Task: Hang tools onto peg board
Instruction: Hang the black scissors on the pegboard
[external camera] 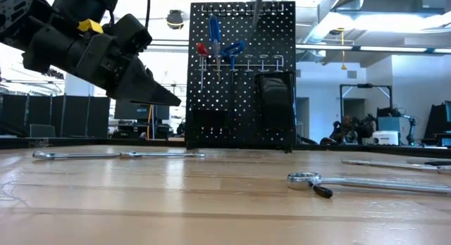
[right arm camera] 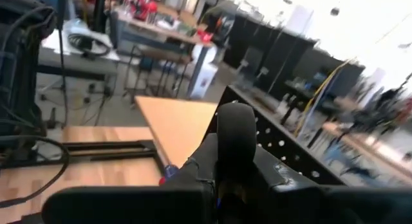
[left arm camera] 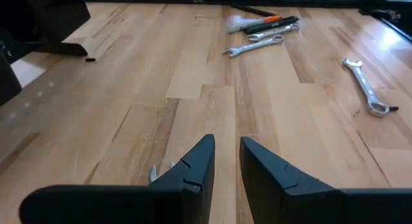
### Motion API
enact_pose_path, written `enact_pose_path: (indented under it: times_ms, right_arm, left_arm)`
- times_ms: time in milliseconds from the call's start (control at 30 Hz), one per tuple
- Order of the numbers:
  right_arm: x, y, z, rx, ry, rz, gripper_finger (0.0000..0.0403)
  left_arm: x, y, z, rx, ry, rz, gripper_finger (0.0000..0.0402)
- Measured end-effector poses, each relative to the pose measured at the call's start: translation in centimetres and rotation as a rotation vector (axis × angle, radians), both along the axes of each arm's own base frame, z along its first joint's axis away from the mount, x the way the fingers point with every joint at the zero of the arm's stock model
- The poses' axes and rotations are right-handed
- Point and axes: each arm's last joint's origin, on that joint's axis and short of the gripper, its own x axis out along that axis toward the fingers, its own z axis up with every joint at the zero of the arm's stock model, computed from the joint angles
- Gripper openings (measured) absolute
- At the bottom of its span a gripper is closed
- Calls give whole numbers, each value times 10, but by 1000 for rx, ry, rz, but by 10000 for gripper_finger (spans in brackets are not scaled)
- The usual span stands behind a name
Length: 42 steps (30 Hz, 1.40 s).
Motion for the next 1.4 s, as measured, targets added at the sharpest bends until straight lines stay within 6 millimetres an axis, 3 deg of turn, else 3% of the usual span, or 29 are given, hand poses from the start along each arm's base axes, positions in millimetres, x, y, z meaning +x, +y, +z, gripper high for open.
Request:
enact_pose_path:
  times_ms: [100,267,500,833,1400]
  right_arm:
    - [9,-20,3,46,29,16,43]
    - [26,-47,-8,103,84,19,43]
    - [34,-66,-20,164,113,25,43]
    - [17,-63,-9,191,73,28,43]
    - [20,-67,-16,226,110,13,43]
  left_arm:
    - [0,0,0,1,0,0,68]
    - [0,0,0,1,0,1,68]
    - [0,0,0,2,3,0,68]
    - [-1,0,-2,15,18,-2,68]
    - [0,0,-1,11,12,0,68]
